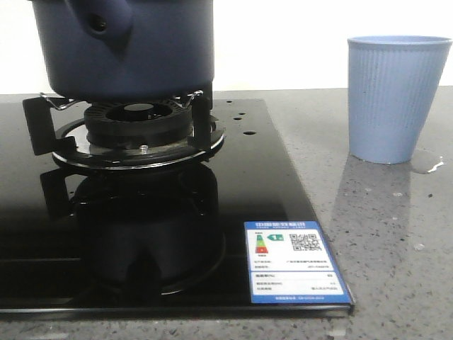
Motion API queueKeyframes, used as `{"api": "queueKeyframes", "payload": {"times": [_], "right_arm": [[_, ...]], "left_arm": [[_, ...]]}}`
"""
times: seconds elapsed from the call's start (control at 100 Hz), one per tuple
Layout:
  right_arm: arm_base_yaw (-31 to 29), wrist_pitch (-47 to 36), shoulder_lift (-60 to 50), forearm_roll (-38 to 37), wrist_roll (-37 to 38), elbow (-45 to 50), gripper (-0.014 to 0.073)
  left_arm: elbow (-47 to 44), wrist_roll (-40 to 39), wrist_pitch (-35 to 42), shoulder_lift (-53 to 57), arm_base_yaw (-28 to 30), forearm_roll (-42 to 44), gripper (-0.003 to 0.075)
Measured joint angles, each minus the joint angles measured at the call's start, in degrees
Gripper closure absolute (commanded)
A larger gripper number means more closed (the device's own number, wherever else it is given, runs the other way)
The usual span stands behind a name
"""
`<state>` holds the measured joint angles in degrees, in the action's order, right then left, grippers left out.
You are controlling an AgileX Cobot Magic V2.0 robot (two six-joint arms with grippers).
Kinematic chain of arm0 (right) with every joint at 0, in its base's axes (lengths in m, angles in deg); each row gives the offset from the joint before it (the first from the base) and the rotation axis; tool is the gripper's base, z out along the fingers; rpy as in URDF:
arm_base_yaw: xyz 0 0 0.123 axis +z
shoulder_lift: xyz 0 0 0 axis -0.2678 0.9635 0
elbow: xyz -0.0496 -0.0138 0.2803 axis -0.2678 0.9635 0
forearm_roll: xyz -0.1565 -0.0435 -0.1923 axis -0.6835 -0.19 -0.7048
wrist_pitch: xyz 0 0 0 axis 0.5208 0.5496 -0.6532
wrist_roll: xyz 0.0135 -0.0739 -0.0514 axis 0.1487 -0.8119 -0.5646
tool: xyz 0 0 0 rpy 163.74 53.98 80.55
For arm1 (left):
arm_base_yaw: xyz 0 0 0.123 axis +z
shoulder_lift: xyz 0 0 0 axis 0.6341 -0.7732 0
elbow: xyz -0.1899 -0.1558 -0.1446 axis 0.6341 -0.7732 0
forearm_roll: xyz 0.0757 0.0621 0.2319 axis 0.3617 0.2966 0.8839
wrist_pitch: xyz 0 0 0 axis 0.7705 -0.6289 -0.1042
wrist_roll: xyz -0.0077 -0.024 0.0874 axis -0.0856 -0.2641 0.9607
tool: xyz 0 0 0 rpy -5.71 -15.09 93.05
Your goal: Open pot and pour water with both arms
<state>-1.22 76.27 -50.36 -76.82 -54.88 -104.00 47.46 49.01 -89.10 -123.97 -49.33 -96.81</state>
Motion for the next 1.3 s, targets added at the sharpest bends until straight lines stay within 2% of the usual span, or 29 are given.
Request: {"api": "queueKeyframes", "payload": {"times": [0.08, 0.2, 0.29, 0.43, 0.59, 0.67, 0.79, 0.92, 1.13, 1.3], "right_arm": [[0.0, 0.0, 0.0, 0.1, 0.0, 0.0, 0.0661], [0.0, 0.0, 0.0, 0.6, 0.0, 0.0, 0.0661], [0.0, 0.1, 0.0, 0.7, 0.0, 0.0, 0.0661], [0.0, 1.3, 0.0, 0.8, 0.0, 0.0, 0.0661], [0.0, 2.5, 0.0, 0.8, 0.0, 0.0, 0.0661], [0.0, 3.3, 0.0, 0.8, -1.4, 0.0, 0.0661], [0.0, 7.0, 0.0, 0.8, -5.9, 0.0, 0.0667], [0.0, 8.7, -2.6, 0.8, -12.2, 1.1, 0.0667], [0.0, 6.8, -12.0, 0.8, -15.0, 7.0, 0.0667], [0.0, 5.3, -18.2, 2.5, -15.3, 11.9, 0.0667]], "left_arm": [[0.0, -0.1, 0.1, 0.0, 0.0, 0.1, 0.0326], [0.0, -0.1, 0.3, 0.0, 0.0, -0.5, 0.0141], [0.0, -0.1, 0.5, 0.1, 0.0, -2.9, 0.0108], [0.0, -0.1, 0.8, 1.7, 0.0, -5.6, 0.0181], [-0.1, -0.1, 3.0, 7.0, 0.0, -6.5, 0.0391], [-0.8, -1.5, 6.8, 11.1, 0.0, -6.8, 0.0475], [-4.5, -4.0, 16.2, 19.7, 0.0, -7.3, 0.0522], [-12.8, -4.8, 23.0, 31.5, 0.0, -6.6, 0.0586], [-32.2, -4.9, 23.9, 50.1, 0.0, -4.0, 0.0741], [-44.6, -4.9, 23.8, 61.1, 0.0, -3.9, 0.0739]]}}
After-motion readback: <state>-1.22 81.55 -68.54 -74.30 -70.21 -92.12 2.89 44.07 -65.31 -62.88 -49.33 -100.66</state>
